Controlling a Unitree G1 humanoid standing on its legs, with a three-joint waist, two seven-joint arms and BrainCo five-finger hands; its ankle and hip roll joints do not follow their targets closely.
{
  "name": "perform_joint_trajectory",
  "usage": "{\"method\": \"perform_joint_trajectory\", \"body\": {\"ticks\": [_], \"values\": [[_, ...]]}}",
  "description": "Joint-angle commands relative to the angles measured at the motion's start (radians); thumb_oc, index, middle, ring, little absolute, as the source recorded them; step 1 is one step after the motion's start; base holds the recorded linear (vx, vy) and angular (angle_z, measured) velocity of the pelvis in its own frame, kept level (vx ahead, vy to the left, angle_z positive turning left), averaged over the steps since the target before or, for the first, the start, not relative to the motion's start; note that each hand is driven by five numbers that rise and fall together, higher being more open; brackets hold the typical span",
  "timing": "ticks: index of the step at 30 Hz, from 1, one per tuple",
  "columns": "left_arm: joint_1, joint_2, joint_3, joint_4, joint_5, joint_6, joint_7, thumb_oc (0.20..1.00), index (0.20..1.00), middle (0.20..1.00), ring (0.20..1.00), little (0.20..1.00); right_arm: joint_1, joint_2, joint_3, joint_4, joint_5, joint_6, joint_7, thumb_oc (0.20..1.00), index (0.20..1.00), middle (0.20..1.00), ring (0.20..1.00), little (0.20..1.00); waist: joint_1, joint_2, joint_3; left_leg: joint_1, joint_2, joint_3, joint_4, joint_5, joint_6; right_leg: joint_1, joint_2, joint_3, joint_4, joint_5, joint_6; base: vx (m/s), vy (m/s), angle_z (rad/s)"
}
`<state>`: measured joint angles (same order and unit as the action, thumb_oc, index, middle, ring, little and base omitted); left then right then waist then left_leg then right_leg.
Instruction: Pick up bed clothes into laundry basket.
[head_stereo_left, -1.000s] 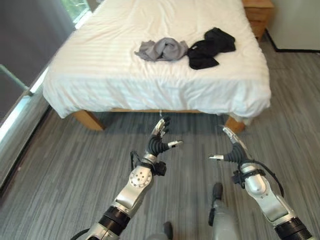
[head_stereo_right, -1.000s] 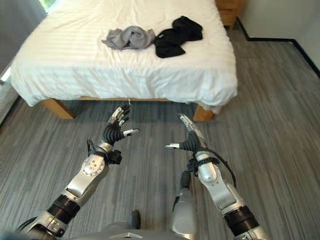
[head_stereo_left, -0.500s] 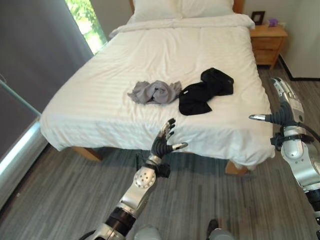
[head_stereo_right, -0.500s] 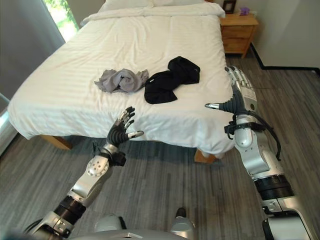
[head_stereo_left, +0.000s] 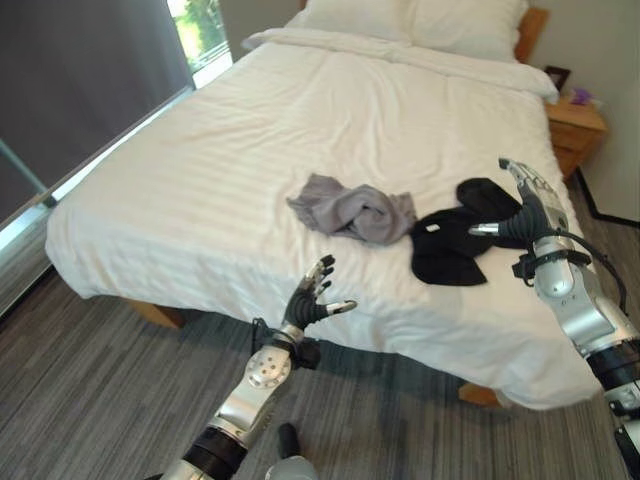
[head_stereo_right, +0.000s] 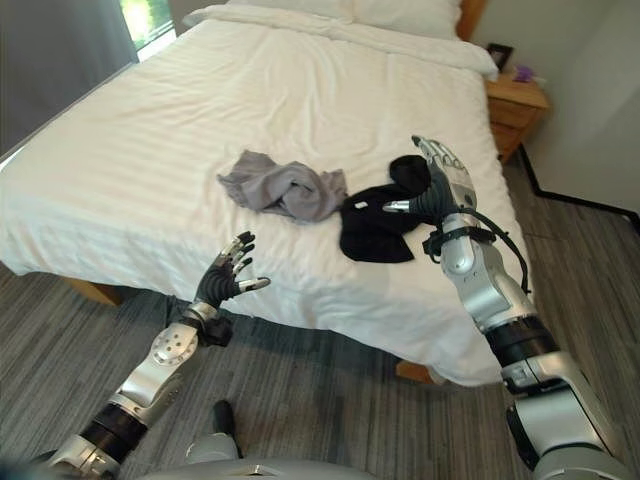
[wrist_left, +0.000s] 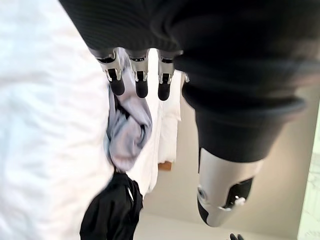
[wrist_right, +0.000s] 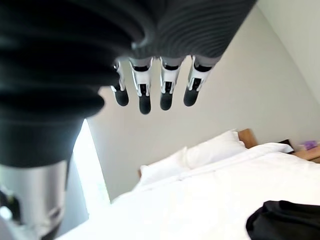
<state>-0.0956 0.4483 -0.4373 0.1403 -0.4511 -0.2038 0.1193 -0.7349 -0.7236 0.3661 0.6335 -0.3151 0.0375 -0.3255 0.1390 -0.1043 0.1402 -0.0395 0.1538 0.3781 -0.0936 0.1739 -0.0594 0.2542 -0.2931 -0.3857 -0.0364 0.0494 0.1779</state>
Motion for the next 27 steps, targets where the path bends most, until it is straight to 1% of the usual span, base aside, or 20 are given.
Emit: {"method": "perform_joint_trajectory", "body": {"ticks": [1, 2, 4, 5, 6, 7, 8, 9, 10, 11, 12, 14, 15, 17, 18, 19, 22, 23, 24, 27], "values": [[-0.031, -0.056, -0.037, -0.069, -0.046, -0.027, -0.04, 1.0, 1.0, 1.0, 1.0, 1.0, -0.132, -0.053, 0.01, 0.082, 0.012, 0.025, -0.046, 1.0, 1.0, 1.0, 1.0, 1.0, 0.048, 0.026, 0.039, 0.003, 0.08, -0.025, 0.006, -0.032, -0.088, -0.016, -0.002, -0.004, 0.028, -0.034, 0.084, 0.09, 0.074, 0.13], [-0.032, -0.055, -0.035, -0.068, -0.047, -0.028, -0.041, 1.0, 1.0, 1.0, 1.0, 1.0, -0.139, -0.051, 0.015, 0.09, 0.014, 0.021, -0.048, 1.0, 1.0, 1.0, 1.0, 1.0, 0.046, 0.024, 0.037, 0.0, 0.078, -0.025, 0.006, -0.032, -0.087, -0.019, -0.003, -0.004, 0.026, -0.032, 0.084, 0.09, 0.071, 0.19], [-0.014, -0.044, -0.052, -0.059, -0.066, -0.016, -0.056, 1.0, 1.0, 1.0, 1.0, 1.0, -0.125, -0.005, 0.05, 0.224, -0.011, 0.047, -0.034, 1.0, 1.0, 1.0, 1.0, 1.0, 0.078, 0.007, 0.046, -0.035, 0.044, -0.018, 0.006, -0.055, -0.062, -0.056, -0.026, -0.047, 0.06, 0.036, 0.084, 0.06, 0.118, 0.12], [-0.014, -0.04, -0.054, -0.06, -0.064, -0.016, -0.053, 1.0, 1.0, 1.0, 1.0, 1.0, -0.136, 0.015, 0.071, 0.261, -0.013, 0.046, -0.029, 1.0, 1.0, 1.0, 1.0, 1.0, 0.083, 0.004, 0.058, -0.041, 0.037, -0.007, 0.006, -0.063, -0.052, -0.099, -0.031, -0.05, 0.119, 0.05, 0.084, -0.03, 0.211, -0.03], [-0.017, -0.014, -0.055, -0.063, -0.071, -0.018, -0.061, 1.0, 1.0, 1.0, 1.0, 1.0, -0.173, 0.037, 0.098, 0.311, -0.016, 0.048, -0.014, 1.0, 1.0, 1.0, 1.0, 1.0, 0.092, 0.018, 0.087, -0.042, 0.038, 0.015, 0.006, -0.078, -0.038, -0.181, -0.043, -0.091, 0.247, 0.086, 0.084, -0.04, 0.168, -0.14], [-0.018, -0.014, -0.053, -0.063, -0.072, -0.017, -0.061, 1.0, 1.0, 1.0, 1.0, 1.0, -0.177, 0.038, 0.101, 0.315, -0.015, 0.046, -0.014, 1.0, 1.0, 1.0, 1.0, 1.0, 0.092, 0.017, 0.085, -0.045, 0.037, 0.018, 0.006, -0.078, -0.037, -0.19, -0.046, -0.086, 0.254, 0.084, 0.084, -0.04, 0.25, -0.4], [-0.029, 0.002, -0.064, -0.072, -0.069, -0.02, -0.058, 1.0, 1.0, 1.0, 1.0, 1.0, -0.198, 0.064, 0.124, 0.342, -0.002, 0.042, -0.005, 1.0, 1.0, 1.0, 1.0, 1.0, 0.077, 0.034, 0.123, -0.051, 0.03, 0.006, 0.006, -0.087, -0.028, -0.297, 0.012, -0.055, 0.342, 0.058, 0.084, 0.03, 0.204, -0.5], [-0.036, 0.005, -0.068, -0.072, -0.066, -0.021, -0.058, 1.0, 1.0, 1.0, 1.0, 1.0, -0.195, 0.066, 0.128, 0.339, -0.001, 0.041, -0.003, 1.0, 1.0, 1.0, 1.0, 1.0, 0.061, 0.042, 0.138, -0.053, 0.02, -0.009, 0.006, -0.089, -0.026, -0.338, 0.058, -0.027, 0.335, 0.026, 0.084, 0.2, 0.318, -0.28], [-0.054, -0.002, -0.084, -0.064, -0.065, -0.024, -0.067, 1.0, 1.0, 1.0, 1.0, 1.0, -0.17, 0.066, 0.135, 0.336, -0.007, 0.041, -0.007, 1.0, 1.0, 1.0, 1.0, 1.0, 0.017, 0.056, 0.164, -0.059, -0.021, -0.061, 0.006, -0.104, -0.021, -0.377, 0.138, 0.036, 0.248, -0.072, 0.064, 0.23, 0.203, 0.05], [-0.063, -0.007, -0.089, -0.058, -0.067, -0.023, -0.073, 1.0, 1.0, 1.0, 1.0, 1.0, -0.165, 0.06, 0.142, 0.34, -0.015, 0.046, -0.012, 1.0, 1.0, 1.0, 1.0, 1.0, 0.006, 0.063, 0.172, -0.065, -0.033, -0.08, 0.006, -0.106, -0.022, -0.383, 0.15, 0.049, 0.191, -0.069, 0.039, 0.3, 0.106, 0.72], [-0.085, -0.016, -0.105, -0.045, -0.064, -0.021, -0.079, 1.0, 1.0, 1.0, 1.0, 1.0, -0.141, 0.057, 0.138, 0.338, -0.024, 0.056, -0.019, 1.0, 1.0, 1.0, 1.0, 1.0, -0.024, 0.071, 0.188, -0.071, -0.048, -0.12, 0.006, -0.131, -0.031, -0.453, 0.147, 0.116, 0.095, -0.042, 0.026, 0.12, -0.013, 0.9], [-0.096, -0.012, -0.099, -0.04, -0.061, -0.023, -0.081, 1.0, 1.0, 1.0, 1.0, 1.0, -0.139, 0.045, 0.135, 0.331, -0.028, 0.062, -0.011, 1.0, 1.0, 1.0, 1.0, 1.0, -0.034, 0.072, 0.189, -0.084, -0.048, -0.136, 0.006, -0.131, -0.035, -0.483, 0.136, 0.14, 0.062, -0.017, 0.032, 0.07, -0.083, 0.88], [-0.107, -0.015, -0.1, -0.028, -0.065, -0.032, -0.089, 1.0, 1.0, 1.0, 1.0, 1.0, -0.135, 0.036, 0.13, 0.334, -0.031, 0.065, -0.01, 1.0, 1.0, 1.0, 1.0, 1.0, -0.03, 0.065, 0.186, -0.097, -0.055, -0.144, 0.006, -0.132, -0.038, -0.465, 0.117, 0.127, 0.013, 0.004, 0.042, 0.02, -0.096, 1.16], [-0.111, -0.021, -0.112, -0.028, -0.059, -0.031, -0.092, 1.0, 1.0, 1.0, 1.0, 1.0, -0.147, 0.036, 0.127, 0.385, -0.021, 0.067, -0.015, 1.0, 1.0, 1.0, 1.0, 1.0, -0.025, 0.054, 0.187, -0.115, -0.071, -0.146, 0.006, -0.128, -0.041, -0.455, 0.1, 0.097, -0.028, 0.055, 0.038, -0.01, -0.058, 1.06], [-0.111, -0.021, -0.112, -0.028, -0.059, -0.031, -0.092, 1.0, 1.0, 1.0, 1.0, 1.0, -0.148, 0.036, 0.127, 0.386, -0.021, 0.066, -0.015, 1.0, 1.0, 1.0, 1.0, 1.0, -0.026, 0.054, 0.187, -0.116, -0.071, -0.147, 0.006, -0.128, -0.041, -0.455, 0.1, 0.096, -0.029, 0.056, 0.038, 0.0, -0.04, 0.16], [-0.104, -0.026, -0.105, -0.031, -0.062, -0.032, -0.1, 1.0, 1.0, 1.0, 1.0, 1.0, -0.146, 0.03, 0.134, 0.423, -0.018, 0.059, -0.014, 1.0, 1.0, 1.0, 1.0, 1.0, -0.023, 0.052, 0.175, -0.132, -0.073, -0.141, 0.006, -0.124, -0.038, -0.452, 0.093, 0.067, -0.035, 0.073, 0.041, 0.02, -0.021, -0.03], [-0.095, -0.039, -0.111, -0.022, -0.05, -0.028, -0.11, 1.0, 1.0, 1.0, 1.0, 1.0, -0.125, 0.026, 0.131, 0.434, -0.009, 0.052, -0.013, 1.0, 1.0, 1.0, 1.0, 1.0, -0.025, 0.061, 0.169, -0.139, -0.077, -0.146, 0.006, -0.125, -0.034, -0.448, 0.089, 0.061, -0.037, 0.069, 0.036, 0.05, -0.006, -0.1], [-0.097, -0.041, -0.114, -0.018, -0.044, -0.027, -0.115, 1.0, 1.0, 1.0, 1.0, 1.0, -0.113, 0.025, 0.138, 0.439, -0.02, 0.05, -0.007, 0.369, 0.369, 0.369, 0.369, 0.369, -0.027, 0.064, 0.169, -0.138, -0.077, -0.148, 0.006, -0.126, -0.034, -0.443, 0.086, 0.06, -0.038, 0.066, 0.034, 0.08, 0.003, -0.04], [-0.1, -0.041, -0.115, -0.018, -0.036, -0.029, -0.118, 1.0, 1.0, 1.0, 1.0, 1.0, -0.095, 0.026, 0.146, 0.445, -0.031, 0.048, 0.003, 0.2, 0.2, 0.2, 0.2, 0.2, -0.03, 0.067, 0.169, -0.136, -0.078, -0.15, 0.006, -0.127, -0.033, -0.439, 0.085, 0.058, -0.036, 0.066, 0.033, 0.06, -0.002, 0.04], [-0.107, -0.036, -0.107, -0.031, -0.018, -0.038, -0.117, 1.0, 1.0, 1.0, 1.0, 1.0, -0.033, 0.039, 0.14, 0.444, -0.038, 0.039, 0.013, 0.2, 0.2, 0.2, 0.2, 0.2, -0.039, 0.071, 0.165, -0.126, -0.08, -0.153, 0.006, -0.131, -0.033, -0.427, 0.082, 0.054, -0.035, 0.062, 0.031, 0.06, -0.012, 0.12]]}}
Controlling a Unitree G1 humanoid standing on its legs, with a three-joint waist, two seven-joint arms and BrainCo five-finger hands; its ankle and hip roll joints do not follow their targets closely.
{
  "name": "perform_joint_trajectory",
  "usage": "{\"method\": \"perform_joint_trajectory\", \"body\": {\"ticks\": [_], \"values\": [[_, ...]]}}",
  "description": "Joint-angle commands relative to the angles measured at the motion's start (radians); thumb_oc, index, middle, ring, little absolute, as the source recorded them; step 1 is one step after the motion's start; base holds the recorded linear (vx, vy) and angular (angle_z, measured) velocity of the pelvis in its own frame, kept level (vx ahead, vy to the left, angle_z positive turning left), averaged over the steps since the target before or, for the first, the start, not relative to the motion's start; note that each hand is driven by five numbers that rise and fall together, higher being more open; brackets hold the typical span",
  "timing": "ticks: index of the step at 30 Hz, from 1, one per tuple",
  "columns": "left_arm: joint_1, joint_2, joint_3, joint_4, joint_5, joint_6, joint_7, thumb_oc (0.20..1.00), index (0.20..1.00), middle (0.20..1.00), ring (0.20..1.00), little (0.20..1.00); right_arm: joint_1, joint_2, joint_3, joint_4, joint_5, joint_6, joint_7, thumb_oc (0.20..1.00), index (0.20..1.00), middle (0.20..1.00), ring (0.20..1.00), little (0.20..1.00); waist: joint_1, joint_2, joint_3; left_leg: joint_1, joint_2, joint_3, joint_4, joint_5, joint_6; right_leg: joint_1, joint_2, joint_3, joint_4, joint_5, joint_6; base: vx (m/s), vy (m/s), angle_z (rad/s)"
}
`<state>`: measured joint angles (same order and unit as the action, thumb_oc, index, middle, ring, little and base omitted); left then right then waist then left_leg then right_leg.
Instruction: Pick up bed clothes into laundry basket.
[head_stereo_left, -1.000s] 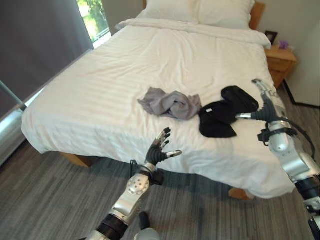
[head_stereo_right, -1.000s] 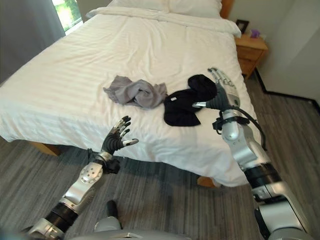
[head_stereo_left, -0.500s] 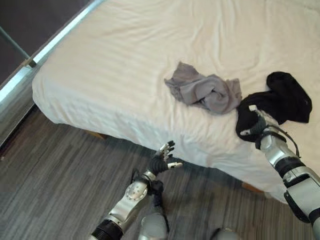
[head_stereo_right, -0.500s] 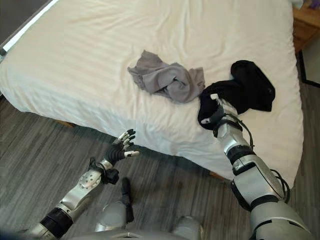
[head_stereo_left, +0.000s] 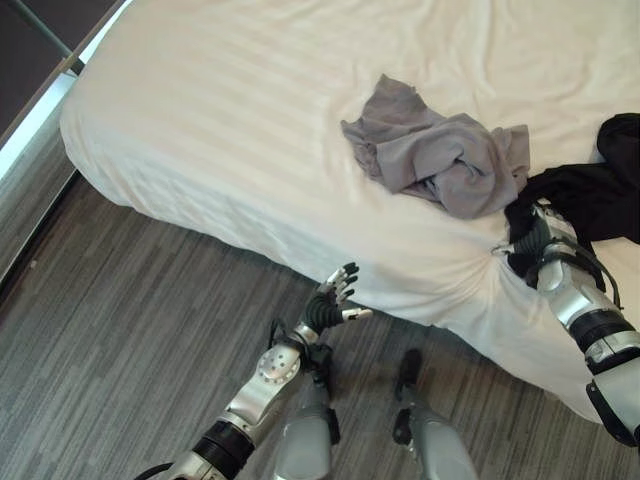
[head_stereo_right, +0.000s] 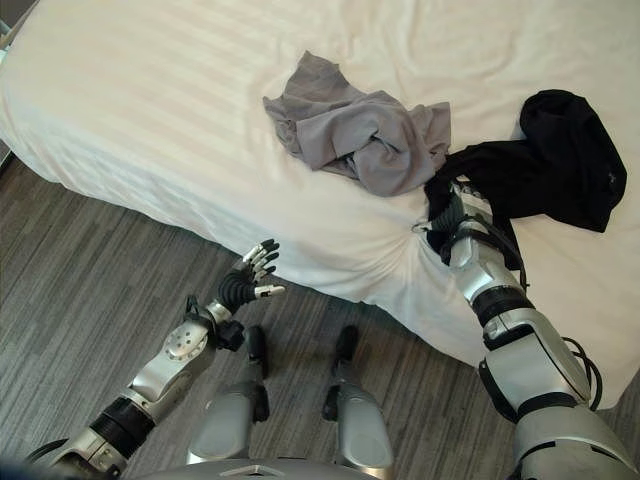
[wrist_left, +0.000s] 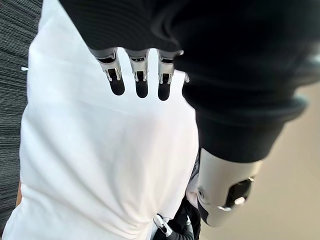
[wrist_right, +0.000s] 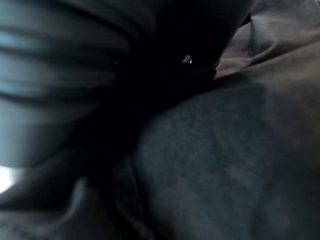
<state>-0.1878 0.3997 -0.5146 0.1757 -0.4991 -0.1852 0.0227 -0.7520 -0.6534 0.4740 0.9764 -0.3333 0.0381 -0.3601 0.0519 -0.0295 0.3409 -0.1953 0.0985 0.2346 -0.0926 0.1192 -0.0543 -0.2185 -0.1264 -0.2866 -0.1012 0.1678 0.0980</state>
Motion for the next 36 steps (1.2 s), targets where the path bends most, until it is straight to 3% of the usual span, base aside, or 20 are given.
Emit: {"method": "perform_joint_trajectory", "body": {"ticks": [1, 3, 7, 12, 19, 23, 25, 29, 36], "values": [[-0.017, 0.005, 0.006, -0.087, 0.009, -0.068, -0.011, 1.0, 1.0, 1.0, 1.0, 1.0, 0.092, 0.002, 0.005, 0.068, -0.007, 0.021, 0.046, 0.2, 0.2, 0.2, 0.2, 0.2, 0.041, 0.002, -0.039, 0.051, -0.026, -0.006, 0.005, -0.088, -0.038, 0.071, -0.086, -0.046, 0.032, -0.066, 0.112, 0.07, -0.021, 0.08], [-0.022, 0.004, 0.021, -0.096, 0.004, -0.073, -0.002, 1.0, 1.0, 1.0, 1.0, 1.0, 0.143, 0.016, -0.018, 0.044, 0.001, 0.015, 0.045, 0.2, 0.2, 0.2, 0.2, 0.2, 0.038, 0.001, -0.043, 0.059, -0.028, -0.006, 0.005, -0.087, -0.037, 0.08, -0.088, -0.047, 0.031, -0.063, 0.11, 0.06, -0.023, 0.11], [-0.071, 0.025, 0.157, -0.209, 0.002, -0.123, 0.058, 1.0, 1.0, 1.0, 1.0, 1.0, 0.431, 0.092, -0.146, 0.015, 0.095, -0.026, 0.078, 0.2, 0.2, 0.2, 0.2, 0.2, 0.012, 0.016, -0.076, 0.134, -0.026, -0.003, 0.005, -0.11, -0.038, 0.167, -0.087, -0.051, 0.029, -0.09, 0.109, 0.09, -0.024, 0.06], [-0.203, 0.044, 0.196, -0.191, 0.106, -0.135, 0.138, 1.0, 1.0, 1.0, 1.0, 1.0, 0.583, 0.129, -0.256, 0.111, 0.23, -0.037, 0.142, 0.2, 0.2, 0.2, 0.2, 0.2, -0.03, 0.026, -0.113, 0.199, -0.022, 0.011, 0.005, -0.127, -0.039, 0.229, -0.087, -0.052, 0.022, -0.107, 0.113, 0.07, -0.008, 0.01], [-0.33, 0.04, 0.163, -0.048, 0.214, -0.098, 0.182, 1.0, 1.0, 1.0, 1.0, 1.0, 0.657, 0.026, -0.406, 0.034, 0.342, -0.061, 0.137, 0.2, 0.2, 0.2, 0.2, 0.2, -0.101, 0.031, -0.15, 0.238, -0.016, 0.05, 0.005, -0.14, -0.038, 0.244, -0.081, -0.026, 0.015, -0.102, 0.115, 0.05, 0.022, -0.15], [-0.403, 0.039, 0.129, 0.215, 0.37, -0.02, 0.209, 1.0, 1.0, 1.0, 1.0, 1.0, 0.698, -0.074, -0.528, -0.133, 0.381, -0.09, 0.106, 0.2, 0.2, 0.2, 0.2, 0.2, -0.161, 0.034, -0.173, 0.262, -0.007, 0.103, 0.005, -0.158, -0.039, 0.233, -0.071, 0.008, 0.014, -0.092, 0.122, 0.04, 0.05, -0.31], [-0.427, 0.04, 0.116, 0.283, 0.422, -0.001, 0.213, 1.0, 1.0, 1.0, 1.0, 1.0, 0.704, -0.088, -0.555, -0.169, 0.388, -0.094, 0.101, 0.2, 0.2, 0.2, 0.2, 0.2, -0.171, 0.034, -0.176, 0.26, -0.006, 0.114, 0.005, -0.153, -0.039, 0.224, -0.07, 0.016, 0.014, -0.083, 0.122, 0.01, 0.028, -0.39], [-0.553, 0.059, 0.076, 0.592, 0.585, 0.061, 0.244, 1.0, 1.0, 1.0, 1.0, 1.0, 0.731, -0.143, -0.661, -0.327, 0.42, -0.135, 0.072, 0.2, 0.2, 0.2, 0.2, 0.2, -0.224, 0.033, -0.188, 0.266, 0.005, 0.165, 0.005, -0.16, -0.042, 0.188, -0.06, 0.052, 0.014, -0.065, 0.13, 0.02, 0.036, -0.48], [-0.65, 0.102, 0.047, 0.684, 0.717, 0.082, 0.28, 1.0, 1.0, 1.0, 1.0, 1.0, 0.767, -0.198, -0.776, -0.409, 0.442, -0.186, 0.034, 0.2, 0.2, 0.2, 0.2, 0.2, -0.259, 0.029, -0.191, 0.266, 0.016, 0.21, 0.005, -0.167, -0.047, 0.152, -0.056, 0.068, 0.014, -0.056, 0.145, 0.01, 0.02, -0.28]]}}
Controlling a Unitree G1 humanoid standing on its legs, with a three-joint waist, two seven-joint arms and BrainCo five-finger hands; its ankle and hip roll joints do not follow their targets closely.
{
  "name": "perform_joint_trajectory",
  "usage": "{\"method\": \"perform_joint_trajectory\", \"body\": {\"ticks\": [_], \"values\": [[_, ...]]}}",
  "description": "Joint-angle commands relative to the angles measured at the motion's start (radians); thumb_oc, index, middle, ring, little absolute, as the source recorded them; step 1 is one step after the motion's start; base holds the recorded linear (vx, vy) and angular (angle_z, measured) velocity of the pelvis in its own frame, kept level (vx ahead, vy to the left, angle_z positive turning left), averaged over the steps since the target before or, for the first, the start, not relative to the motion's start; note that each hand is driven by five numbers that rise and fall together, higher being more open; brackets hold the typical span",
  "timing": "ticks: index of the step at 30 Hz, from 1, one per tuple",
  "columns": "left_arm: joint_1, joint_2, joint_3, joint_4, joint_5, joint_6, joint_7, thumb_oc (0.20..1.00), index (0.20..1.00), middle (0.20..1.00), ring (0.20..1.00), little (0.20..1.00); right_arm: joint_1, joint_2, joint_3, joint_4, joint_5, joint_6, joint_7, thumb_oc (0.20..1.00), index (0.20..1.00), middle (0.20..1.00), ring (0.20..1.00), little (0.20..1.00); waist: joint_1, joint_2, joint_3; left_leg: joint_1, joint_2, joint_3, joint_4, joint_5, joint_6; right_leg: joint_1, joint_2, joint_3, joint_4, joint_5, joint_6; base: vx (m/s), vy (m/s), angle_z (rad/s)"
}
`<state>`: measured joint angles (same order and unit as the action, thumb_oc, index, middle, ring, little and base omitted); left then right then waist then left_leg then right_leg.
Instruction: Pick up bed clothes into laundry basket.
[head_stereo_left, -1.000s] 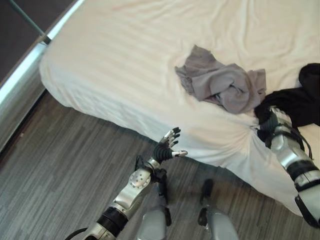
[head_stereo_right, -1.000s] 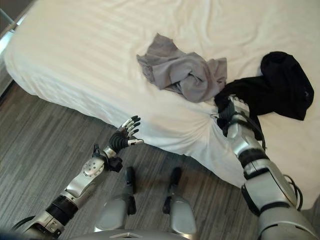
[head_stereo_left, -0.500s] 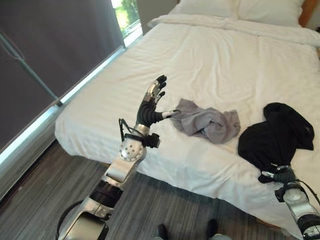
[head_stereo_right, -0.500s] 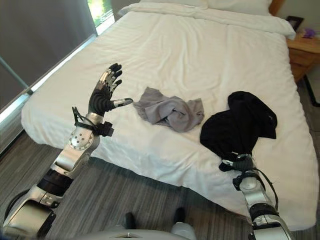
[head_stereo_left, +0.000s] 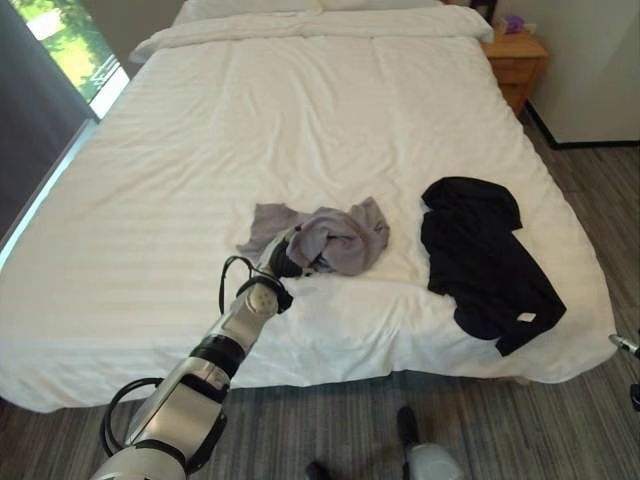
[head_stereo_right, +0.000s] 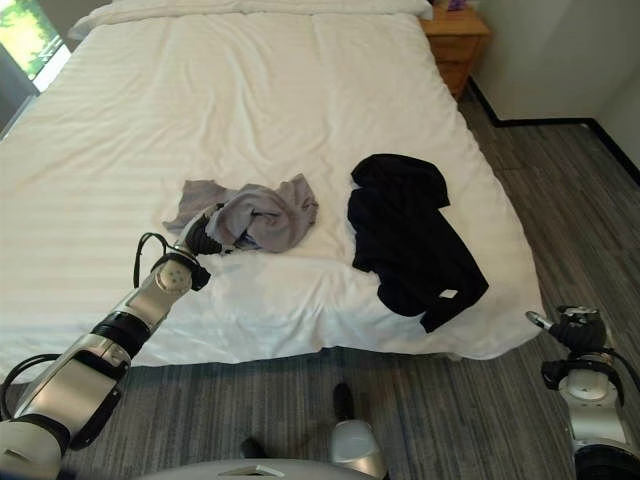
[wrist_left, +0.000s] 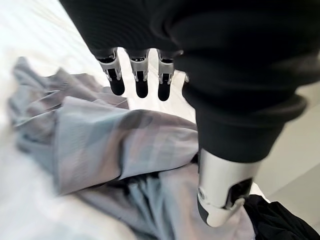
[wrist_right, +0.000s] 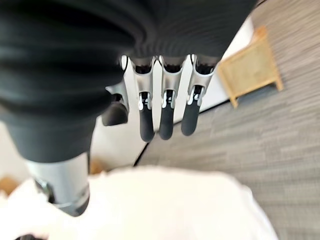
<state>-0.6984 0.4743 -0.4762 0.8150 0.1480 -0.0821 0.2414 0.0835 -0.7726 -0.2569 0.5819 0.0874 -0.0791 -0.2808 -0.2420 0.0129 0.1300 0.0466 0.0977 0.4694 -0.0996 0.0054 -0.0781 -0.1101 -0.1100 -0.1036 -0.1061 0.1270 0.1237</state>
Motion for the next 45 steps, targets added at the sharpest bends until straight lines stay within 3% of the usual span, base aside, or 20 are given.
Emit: {"method": "perform_joint_trajectory", "body": {"ticks": [1, 6, 7, 8, 9, 15, 17, 18, 19, 20, 25, 28, 31, 35, 37, 39, 41, 42, 43, 45], "values": [[-0.152, 0.03, 0.004, 0.047, 0.08, -0.018, 0.069, 1.0, 1.0, 1.0, 1.0, 1.0, -0.073, -0.088, -0.049, -0.02, 0.02, -0.073, -0.052, 0.2, 0.2, 0.2, 0.2, 0.2, 0.032, -0.014, 0.021, 0.023, 0.018, -0.02, 0.012, -0.053, -0.023, 0.04, -0.072, -0.115, 0.019, -0.014, 0.121, 0.02, 0.02, -0.28], [-0.184, 0.023, -0.009, 0.059, 0.131, -0.003, 0.084, 1.0, 1.0, 1.0, 1.0, 1.0, -0.095, -0.129, -0.062, -0.077, -0.001, -0.086, -0.059, 0.2, 0.2, 0.2, 0.2, 0.2, 0.024, -0.019, 0.024, 0.021, 0.023, -0.004, 0.012, -0.052, -0.025, 0.028, -0.071, -0.115, 0.019, -0.01, 0.124, 0.01, 0.014, -0.27], [-0.19, 0.024, -0.014, 0.064, 0.137, 0.0, 0.085, 1.0, 1.0, 1.0, 1.0, 1.0, -0.1, -0.142, -0.072, -0.092, -0.001, -0.092, -0.063, 0.382, 0.382, 0.382, 0.382, 0.382, 0.021, -0.019, 0.025, 0.018, 0.024, -0.002, 0.012, -0.051, -0.025, 0.024, -0.071, -0.115, 0.019, -0.009, 0.125, 0.02, 0.024, -0.08], [-0.194, 0.023, -0.016, 0.073, 0.143, 0.003, 0.086, 1.0, 1.0, 1.0, 1.0, 1.0, -0.103, -0.153, -0.079, -0.107, -0.006, -0.093, -0.068, 0.953, 0.953, 0.953, 0.953, 0.953, 0.021, -0.019, 0.027, 0.016, 0.025, 0.0, 0.012, -0.051, -0.026, 0.02, -0.071, -0.115, 0.019, -0.007, 0.125, 0.0, 0.016, -0.05], [-0.195, 0.022, -0.016, 0.078, 0.146, 0.006, 0.086, 1.0, 1.0, 1.0, 1.0, 1.0, -0.108, -0.162, -0.082, -0.124, -0.012, -0.097, -0.068, 1.0, 1.0, 1.0, 1.0, 1.0, 0.02, -0.019, 0.028, 0.014, 0.025, 0.0, 0.012, -0.05, -0.026, 0.017, -0.071, -0.115, 0.019, -0.007, 0.126, 0.0, 0.0, 0.0], [-0.181, -0.004, 0.0, 0.155, 0.159, 0.019, 0.085, 1.0, 1.0, 1.0, 1.0, 1.0, -0.137, -0.236, -0.117, -0.278, -0.092, -0.121, -0.093, 1.0, 1.0, 1.0, 1.0, 1.0, 0.016, -0.022, 0.033, -0.003, 0.026, 0.01, 0.012, -0.048, -0.025, -0.008, -0.069, -0.108, 0.019, -0.001, 0.129, 0.0, 0.003, -0.01], [-0.172, -0.039, -0.011, 0.212, 0.183, 0.031, 0.087, 0.937, 0.937, 0.937, 0.937, 0.937, -0.172, -0.265, -0.115, -0.388, -0.147, -0.138, -0.109, 1.0, 1.0, 1.0, 1.0, 1.0, 0.021, -0.024, 0.038, -0.012, 0.028, 0.011, 0.012, -0.045, -0.026, -0.017, -0.07, -0.11, 0.019, 0.0, 0.128, -0.01, 0.021, -0.06], [-0.172, -0.056, -0.014, 0.225, 0.185, 0.031, 0.091, 0.664, 0.664, 0.664, 0.664, 0.664, -0.207, -0.272, -0.09, -0.443, -0.163, -0.14, -0.103, 1.0, 1.0, 1.0, 1.0, 1.0, 0.023, -0.025, 0.042, -0.018, 0.029, 0.008, 0.012, -0.043, -0.026, -0.021, -0.071, -0.113, 0.019, 0.0, 0.127, -0.02, 0.015, -0.03], [-0.173, -0.064, -0.018, 0.239, 0.182, 0.032, 0.089, 0.319, 0.319, 0.319, 0.319, 0.319, -0.22, -0.281, -0.081, -0.48, -0.168, -0.145, -0.094, 1.0, 1.0, 1.0, 1.0, 1.0, 0.022, -0.026, 0.046, -0.022, 0.029, 0.006, 0.012, -0.04, -0.027, -0.024, -0.071, -0.114, 0.019, 0.0, 0.126, -0.03, 0.015, -0.03], [-0.174, -0.07, -0.019, 0.25, 0.178, 0.029, 0.087, 0.2, 0.2, 0.2, 0.2, 0.2, -0.229, -0.292, -0.08, -0.515, -0.169, -0.154, -0.09, 1.0, 1.0, 1.0, 1.0, 1.0, 0.018, -0.028, 0.051, -0.029, 0.029, 0.004, 0.012, -0.038, -0.027, -0.028, -0.07, -0.113, 0.019, 0.001, 0.126, -0.03, 0.015, -0.02], [-0.191, -0.1, -0.033, 0.299, 0.169, 0.022, 0.084, 0.2, 0.2, 0.2, 0.2, 0.2, -0.247, -0.3, -0.065, -0.63, -0.152, -0.179, -0.05, 1.0, 1.0, 1.0, 1.0, 1.0, 0.004, -0.046, 0.065, -0.077, 0.04, -0.005, 0.012, -0.016, -0.033, -0.065, -0.064, -0.114, 0.019, 0.004, 0.122, -0.05, -0.016, 0.04], [-0.218, -0.132, -0.046, 0.316, 0.141, 0.018, 0.094, 0.2, 0.2, 0.2, 0.2, 0.2, -0.279, -0.292, -0.018, -0.697, -0.142, -0.192, -0.024, 1.0, 1.0, 1.0, 1.0, 1.0, -0.004, -0.077, 0.066, -0.13, 0.053, -0.014, 0.012, 0.001, -0.036, -0.112, -0.052, -0.115, 0.019, 0.011, 0.123, -0.08, -0.065, 0.08], [-0.219, -0.165, -0.053, 0.275, 0.095, 0.008, 0.113, 0.2, 0.2, 0.2, 0.2, 0.2, -0.311, -0.297, 0.038, -0.708, -0.162, -0.186, -0.025, 1.0, 1.0, 1.0, 1.0, 1.0, 0.014, -0.092, 0.074, -0.138, 0.059, -0.024, 0.012, 0.006, -0.039, -0.112, -0.053, -0.122, 0.019, 0.007, 0.121, -0.03, -0.058, 0.0], [-0.199, -0.19, -0.062, 0.156, 0.039, -0.011, 0.123, 0.2, 0.2, 0.2, 0.2, 0.2, -0.405, -0.349, 0.156, -0.63, -0.245, -0.126, -0.032, 1.0, 1.0, 1.0, 1.0, 1.0, 0.047, -0.092, 0.1, -0.126, 0.058, -0.04, 0.012, 0.005, -0.039, -0.09, -0.061, -0.135, 0.019, -0.001, 0.116, -0.03, -0.033, 0.06], [-0.151, -0.211, -0.061, 0.109, -0.04, -0.03, 0.108, 0.2, 0.2, 0.2, 0.2, 0.2, -0.592, -0.387, 0.348, -0.497, -0.335, -0.058, -0.06, 1.0, 1.0, 1.0, 1.0, 1.0, 0.095, -0.081, 0.127, -0.113, 0.053, -0.055, 0.012, 0.009, -0.042, -0.067, -0.067, -0.142, 0.019, -0.007, 0.109, -0.02, -0.034, 0.05], [-0.093, -0.209, -0.042, 0.064, -0.102, -0.045, 0.084, 0.2, 0.2, 0.2, 0.2, 0.2, -0.695, -0.402, 0.453, -0.429, -0.389, -0.006, -0.03, 1.0, 1.0, 1.0, 1.0, 1.0, 0.118, -0.07, 0.139, -0.11, 0.05, -0.064, 0.012, 0.015, -0.045, -0.055, -0.07, -0.147, 0.019, -0.012, 0.104, -0.02, -0.042, 0.1], [-0.043, -0.199, -0.025, 0.022, -0.134, -0.056, 0.073, 0.2, 0.2, 0.2, 0.2, 0.2, -0.755, -0.395, 0.518, -0.385, -0.4, 0.007, -0.024, 1.0, 1.0, 1.0, 1.0, 1.0, 0.122, -0.061, 0.144, -0.111, 0.048, -0.071, 0.012, 0.017, -0.046, -0.05, -0.072, -0.15, 0.019, -0.014, 0.102, -0.03, -0.038, 0.24], [0.058, -0.183, -0.015, -0.052, -0.185, -0.076, 0.027, 0.2, 0.2, 0.2, 0.2, 0.2, -0.78, -0.375, 0.583, -0.273, -0.457, 0.051, -0.005, 1.0, 1.0, 1.0, 1.0, 1.0, 0.15, -0.049, 0.151, -0.116, 0.045, -0.085, 0.012, 0.022, -0.046, -0.042, -0.075, -0.156, 0.019, -0.018, 0.099, -0.02, -0.039, 0.22], [0.061, -0.181, -0.011, -0.054, -0.185, -0.075, 0.027, 0.2, 0.2, 0.2, 0.2, 0.2, -0.791, -0.373, 0.594, -0.269, -0.456, 0.05, -0.006, 1.0, 1.0, 1.0, 1.0, 1.0, 0.146, -0.049, 0.15, -0.116, 0.045, -0.086, 0.012, 0.022, -0.046, -0.042, -0.075, -0.156, 0.019, -0.018, 0.099, -0.04, -0.063, 0.27], [0.213, -0.165, -0.011, -0.147, -0.225, -0.092, -0.037, 0.2, 0.2, 0.2, 0.2, 0.2, -0.831, -0.321, 0.689, -0.091, -0.543, 0.106, 0.028, 1.0, 1.0, 1.0, 1.0, 1.0, 0.179, -0.027, 0.16, -0.117, 0.04, -0.112, 0.012, 0.029, -0.044, -0.025, -0.077, -0.167, 0.019, -0.027, 0.088, -0.02, -0.076, 0.45]]}}
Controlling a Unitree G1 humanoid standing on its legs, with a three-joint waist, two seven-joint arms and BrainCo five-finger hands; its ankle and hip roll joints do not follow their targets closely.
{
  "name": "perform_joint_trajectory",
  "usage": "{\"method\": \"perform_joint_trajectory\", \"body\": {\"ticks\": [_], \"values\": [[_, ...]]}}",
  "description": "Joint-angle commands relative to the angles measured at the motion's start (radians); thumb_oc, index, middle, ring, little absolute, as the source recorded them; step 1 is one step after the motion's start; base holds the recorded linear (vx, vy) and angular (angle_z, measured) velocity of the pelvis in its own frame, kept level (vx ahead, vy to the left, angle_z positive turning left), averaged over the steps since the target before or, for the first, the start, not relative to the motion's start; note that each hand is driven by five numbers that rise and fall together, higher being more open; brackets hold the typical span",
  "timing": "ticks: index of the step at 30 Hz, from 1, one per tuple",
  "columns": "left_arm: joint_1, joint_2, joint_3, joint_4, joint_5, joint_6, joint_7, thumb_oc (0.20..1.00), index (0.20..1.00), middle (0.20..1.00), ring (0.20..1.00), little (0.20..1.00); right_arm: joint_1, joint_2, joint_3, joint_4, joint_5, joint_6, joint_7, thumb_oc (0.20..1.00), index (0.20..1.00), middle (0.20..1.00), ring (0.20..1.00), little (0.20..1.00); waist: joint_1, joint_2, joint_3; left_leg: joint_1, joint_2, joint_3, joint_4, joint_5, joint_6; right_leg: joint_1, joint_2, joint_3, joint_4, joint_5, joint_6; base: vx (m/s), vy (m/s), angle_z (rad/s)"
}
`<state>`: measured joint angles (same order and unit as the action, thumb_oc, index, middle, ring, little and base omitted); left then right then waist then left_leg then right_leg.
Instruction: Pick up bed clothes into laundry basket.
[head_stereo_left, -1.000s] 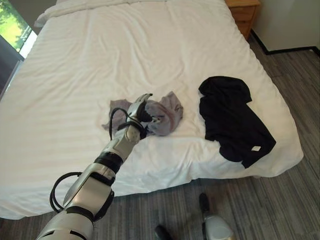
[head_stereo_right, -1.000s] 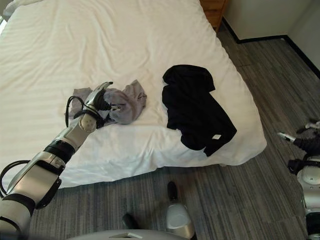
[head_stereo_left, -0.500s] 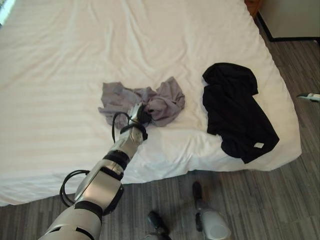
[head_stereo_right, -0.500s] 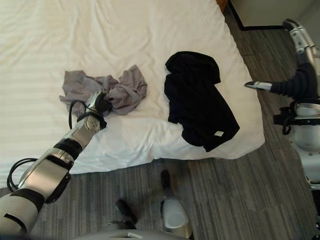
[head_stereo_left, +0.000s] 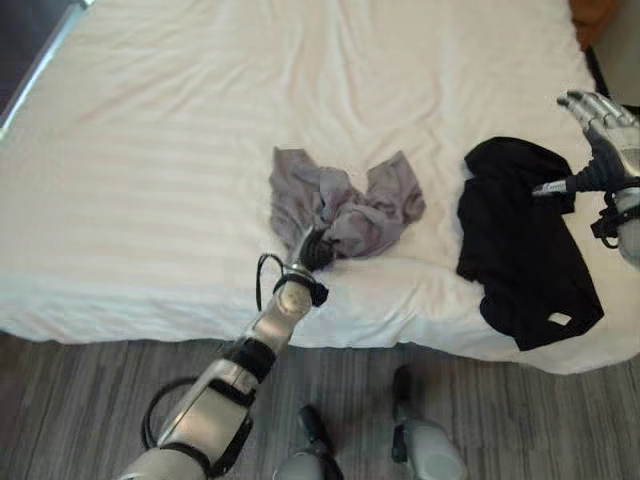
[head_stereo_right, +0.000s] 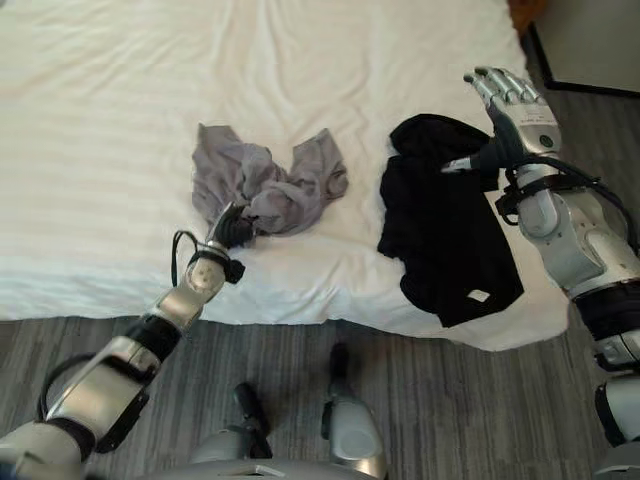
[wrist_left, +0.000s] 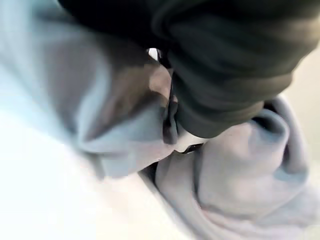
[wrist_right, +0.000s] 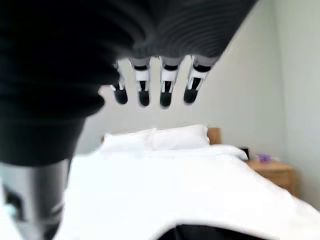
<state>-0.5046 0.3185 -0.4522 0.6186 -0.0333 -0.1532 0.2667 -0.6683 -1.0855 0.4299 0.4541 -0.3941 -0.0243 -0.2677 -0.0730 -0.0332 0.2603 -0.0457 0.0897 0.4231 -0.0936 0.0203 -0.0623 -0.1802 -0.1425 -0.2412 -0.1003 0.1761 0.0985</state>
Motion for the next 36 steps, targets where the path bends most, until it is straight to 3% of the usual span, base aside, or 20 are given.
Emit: {"method": "perform_joint_trajectory", "body": {"ticks": [1, 6, 11, 13, 20, 25, 30, 36], "values": [[0.15, 0.005, -0.039, 0.021, -0.047, -0.033, -0.127, 0.2, 0.2, 0.2, 0.2, 0.2, -0.083, 0.104, 0.03, 0.224, -0.051, 0.069, 0.021, 1.0, 1.0, 1.0, 1.0, 1.0, 0.038, 0.045, 0.041, -0.017, 0.043, -0.095, 0.006, 0.016, -0.057, 0.067, -0.047, -0.037, 0.013, -0.085, 0.104, -0.02, -0.074, 0.39], [0.323, 0.042, 0.016, 0.002, -0.11, -0.04, -0.197, 0.2, 0.2, 0.2, 0.2, 0.2, -0.022, 0.202, 0.058, 0.441, -0.122, 0.094, 0.053, 1.0, 1.0, 1.0, 1.0, 1.0, 0.071, 0.074, 0.044, -0.019, 0.037, -0.125, 0.006, 0.027, -0.057, 0.082, -0.05, -0.052, 0.013, -0.088, 0.093, 0.0, -0.031, 0.39], [0.46, 0.064, 0.104, -0.06, -0.256, -0.046, -0.236, 0.2, 0.2, 0.2, 0.2, 0.2, 0.12, 0.295, -0.008, 0.638, -0.035, 0.087, 0.076, 1.0, 1.0, 1.0, 1.0, 1.0, 0.102, 0.103, 0.039, -0.016, 0.029, -0.147, 0.006, 0.033, -0.054, 0.103, -0.055, -0.071, 0.013, -0.094, 0.091, 0.01, -0.029, 0.14], [0.484, 0.078, 0.124, -0.083, -0.285, -0.044, -0.245, 0.2, 0.2, 0.2, 0.2, 0.2, 0.147, 0.306, -0.032, 0.66, -0.002, 0.085, 0.08, 0.2, 0.2, 0.2, 0.2, 0.2, 0.108, 0.106, 0.035, -0.017, 0.029, -0.152, 0.006, 0.035, -0.054, 0.109, -0.057, -0.079, 0.013, -0.096, 0.091, 0.01, -0.036, 0.17], [0.58, 0.12, 0.367, -0.164, -0.409, -0.065, -0.229, 0.2, 0.2, 0.2, 0.2, 0.2, 0.341, 0.261, -0.237, 0.536, 0.17, 0.043, 0.088, 0.2, 0.2, 0.2, 0.2, 0.2, 0.126, 0.135, 0.009, 0.0, 0.024, -0.168, 0.006, 0.041, -0.058, 0.154, -0.068, -0.113, 0.013, -0.11, 0.093, 0.02, -0.045, 0.2], [0.587, 0.101, 0.51, -0.199, -0.435, -0.092, -0.171, 0.2, 0.2, 0.2, 0.2, 0.2, 0.493, 0.225, -0.416, 0.176, 0.185, 0.027, 0.056, 0.2, 0.2, 0.2, 0.2, 0.2, 0.11, 0.133, -0.019, 0.034, 0.029, -0.158, 0.006, 0.031, -0.057, 0.184, -0.066, -0.108, 0.013, -0.125, 0.093, 0.03, -0.042, -0.02], [0.582, 0.109, 0.647, -0.288, -0.445, -0.139, -0.109, 0.2, 0.2, 0.2, 0.2, 0.2, 0.567, 0.222, -0.576, -0.012, 0.226, -0.001, 0.014, 0.2, 0.2, 0.2, 0.2, 0.2, 0.104, 0.138, -0.057, 0.07, 0.03, -0.151, 0.006, 0.017, -0.056, 0.213, -0.066, -0.107, 0.013, -0.14, 0.092, 0.04, -0.043, -0.14], [0.511, 0.159, 0.74, -0.477, -0.421, -0.204, -0.002, 0.2, 0.2, 0.2, 0.2, 0.2, 0.551, 0.252, -0.715, -0.317, 0.342, -0.101, -0.048, 0.2, 0.2, 0.2, 0.2, 0.2, 0.098, 0.131, -0.078, 0.112, 0.017, -0.166, 0.069, -0.011, -0.055, 0.249, -0.063, -0.078, 0.013, -0.167, 0.084, 0.02, -0.018, -0.1]]}}
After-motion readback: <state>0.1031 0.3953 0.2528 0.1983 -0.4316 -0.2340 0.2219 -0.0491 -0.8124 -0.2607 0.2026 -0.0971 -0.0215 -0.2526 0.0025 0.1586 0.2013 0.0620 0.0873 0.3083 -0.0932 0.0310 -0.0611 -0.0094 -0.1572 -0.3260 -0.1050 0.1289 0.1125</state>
